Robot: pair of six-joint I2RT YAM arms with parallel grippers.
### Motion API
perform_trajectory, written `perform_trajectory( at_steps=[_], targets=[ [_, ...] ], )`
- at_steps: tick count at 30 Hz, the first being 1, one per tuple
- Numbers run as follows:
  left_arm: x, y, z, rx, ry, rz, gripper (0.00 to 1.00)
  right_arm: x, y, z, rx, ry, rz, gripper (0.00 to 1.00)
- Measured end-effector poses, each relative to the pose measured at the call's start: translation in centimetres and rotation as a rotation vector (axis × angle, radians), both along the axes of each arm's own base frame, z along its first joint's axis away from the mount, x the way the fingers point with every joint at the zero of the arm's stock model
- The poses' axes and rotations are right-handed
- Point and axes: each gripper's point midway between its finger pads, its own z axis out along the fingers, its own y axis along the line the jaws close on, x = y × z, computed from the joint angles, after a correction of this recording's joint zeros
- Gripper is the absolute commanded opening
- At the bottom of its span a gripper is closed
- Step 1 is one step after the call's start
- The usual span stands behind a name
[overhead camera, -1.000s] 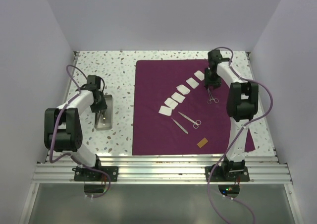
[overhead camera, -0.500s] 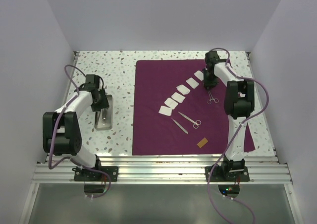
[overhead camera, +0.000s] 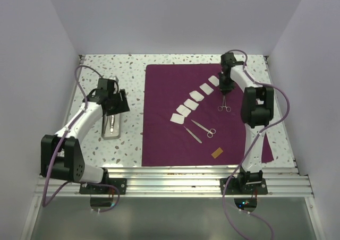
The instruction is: Prepare the surgical pack
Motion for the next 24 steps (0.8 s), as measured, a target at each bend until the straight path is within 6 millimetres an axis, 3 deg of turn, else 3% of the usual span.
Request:
perform_trajectory(
  at_steps=[3,9,10,11,13,17,21,24],
  targets=[
    [-0.2,-3.5,1.4,-0.053,-0.044,-0.082,0.69,-0.9,0.0,1.6,0.008,-0.011,-0.016,0.00],
    [-0.6,-11.5,4.1,-0.219,-0.171,-0.253,0.71,-4.3,0.7,7.1,0.071,-0.070,-0.045,0.00],
    [-0.8,-12.7,4.3,-0.244,-0.177,-0.275,0.71,-4.9,0.9,7.8,0.080,-0.082,-0.045,0.06],
    [-1.0,-13.7,4.6,-0.269,-0.183,-0.291,0.72,-5.4,1.0,8.5,0.090,-0.094,-0.043,0.22],
    [-1.4,-15.3,4.9,-0.301,-0.190,-0.322,0.72,-5.8,1.0,9.1,0.093,-0.106,-0.043,0.24],
    [-2.1,-16.9,5.2,-0.315,-0.195,-0.363,0.73,-4.6,1.3,7.5,0.092,-0.087,-0.044,0.39],
    [-2.0,-16.7,5.1,-0.298,-0.200,-0.362,0.74,-2.5,1.5,4.0,0.087,-0.045,-0.051,0.41],
    [-1.8,-16.4,5.1,-0.276,-0.208,-0.365,0.74,-2.1,1.5,1.1,0.074,0.006,-0.052,0.40]
  ],
)
